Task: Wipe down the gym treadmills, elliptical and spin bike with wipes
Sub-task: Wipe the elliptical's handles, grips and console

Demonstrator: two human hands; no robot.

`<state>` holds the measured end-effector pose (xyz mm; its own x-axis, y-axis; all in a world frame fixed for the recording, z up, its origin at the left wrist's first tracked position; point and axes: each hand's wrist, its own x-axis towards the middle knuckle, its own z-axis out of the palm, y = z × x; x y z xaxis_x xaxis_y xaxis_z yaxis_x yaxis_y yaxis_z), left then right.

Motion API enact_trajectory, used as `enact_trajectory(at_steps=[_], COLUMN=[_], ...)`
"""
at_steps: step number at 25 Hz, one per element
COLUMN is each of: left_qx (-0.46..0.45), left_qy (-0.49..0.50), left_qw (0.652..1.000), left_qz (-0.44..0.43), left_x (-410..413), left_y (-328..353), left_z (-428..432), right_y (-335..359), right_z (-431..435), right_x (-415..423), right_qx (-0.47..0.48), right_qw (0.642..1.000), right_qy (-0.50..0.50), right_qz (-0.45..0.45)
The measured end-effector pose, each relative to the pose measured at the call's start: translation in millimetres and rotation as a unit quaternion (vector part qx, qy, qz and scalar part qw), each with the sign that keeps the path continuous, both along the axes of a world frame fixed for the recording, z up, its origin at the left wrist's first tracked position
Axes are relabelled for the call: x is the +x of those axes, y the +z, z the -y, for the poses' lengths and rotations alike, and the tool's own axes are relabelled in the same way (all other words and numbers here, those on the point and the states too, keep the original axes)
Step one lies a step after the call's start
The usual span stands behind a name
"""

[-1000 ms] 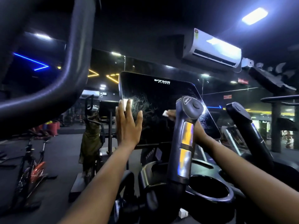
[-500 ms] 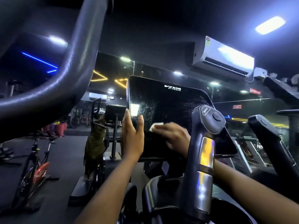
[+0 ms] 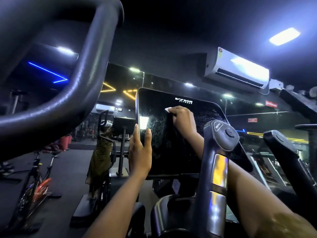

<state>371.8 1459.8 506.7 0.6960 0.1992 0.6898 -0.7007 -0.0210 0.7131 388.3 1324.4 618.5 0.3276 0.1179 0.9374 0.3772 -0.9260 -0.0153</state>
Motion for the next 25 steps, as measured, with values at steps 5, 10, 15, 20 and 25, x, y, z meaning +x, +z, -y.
enact_trajectory(at_steps=[5, 10, 15, 20, 25], left_qx=[-0.012, -0.036, -0.062, -0.076, -0.039], left_qy=[0.015, -0.012, -0.048, -0.048, 0.002], left_qw=[1.0, 0.999, 0.997, 0.996, 0.999], left_qz=[-0.01, -0.001, -0.018, -0.018, -0.034], left_x=[-1, -3, -5, -4, -7], left_y=[4, 2, 3, 2, 4], left_z=[-1, -2, -1, -1, -3], right_y=[-67, -100, -26, -23, -104], right_z=[-20, 9, -16, -40, -7], right_x=[-37, -62, -21, -14, -55], right_qx=[-0.173, -0.287, -0.015, -0.137, -0.254], right_qw=[0.98, 0.941, 0.996, 0.987, 0.95], right_qy=[0.089, 0.179, 0.077, 0.088, 0.177], right_qz=[0.051, 0.011, 0.042, -0.01, -0.032])
